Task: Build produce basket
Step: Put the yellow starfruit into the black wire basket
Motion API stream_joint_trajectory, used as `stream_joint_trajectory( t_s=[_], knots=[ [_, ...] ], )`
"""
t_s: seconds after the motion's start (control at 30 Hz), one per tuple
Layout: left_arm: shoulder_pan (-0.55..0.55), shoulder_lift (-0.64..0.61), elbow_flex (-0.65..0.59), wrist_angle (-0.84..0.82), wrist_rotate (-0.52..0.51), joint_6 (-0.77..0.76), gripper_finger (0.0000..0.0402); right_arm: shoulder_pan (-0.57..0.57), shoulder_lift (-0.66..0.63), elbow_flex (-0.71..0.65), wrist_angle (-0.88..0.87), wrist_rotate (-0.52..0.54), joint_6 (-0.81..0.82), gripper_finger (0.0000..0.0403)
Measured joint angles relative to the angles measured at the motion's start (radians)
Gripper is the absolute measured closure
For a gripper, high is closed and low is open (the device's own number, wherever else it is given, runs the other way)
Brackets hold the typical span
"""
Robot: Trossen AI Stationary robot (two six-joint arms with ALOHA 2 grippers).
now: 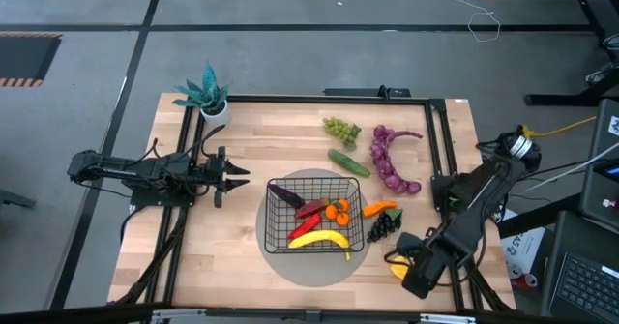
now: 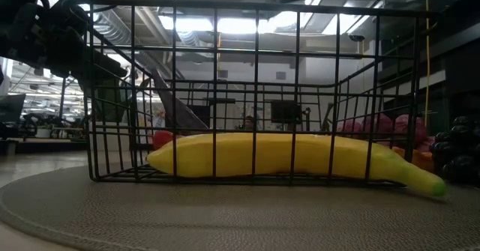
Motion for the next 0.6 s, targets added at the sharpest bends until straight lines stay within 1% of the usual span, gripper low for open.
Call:
stream_joint_trajectory(
  t_s=[0.4,0.6],
  knots=[
    [0.0,0.0,0.0,0.0,0.0,0.0,0.028,0.0,0.085,0.0,0.0,0.001,-0.02,0.0226],
    [0.0,0.0,0.0,0.0,0.0,0.0,0.028,0.0,0.132,0.0,-0.002,0.027,-0.024,0.0226]
  ],
)
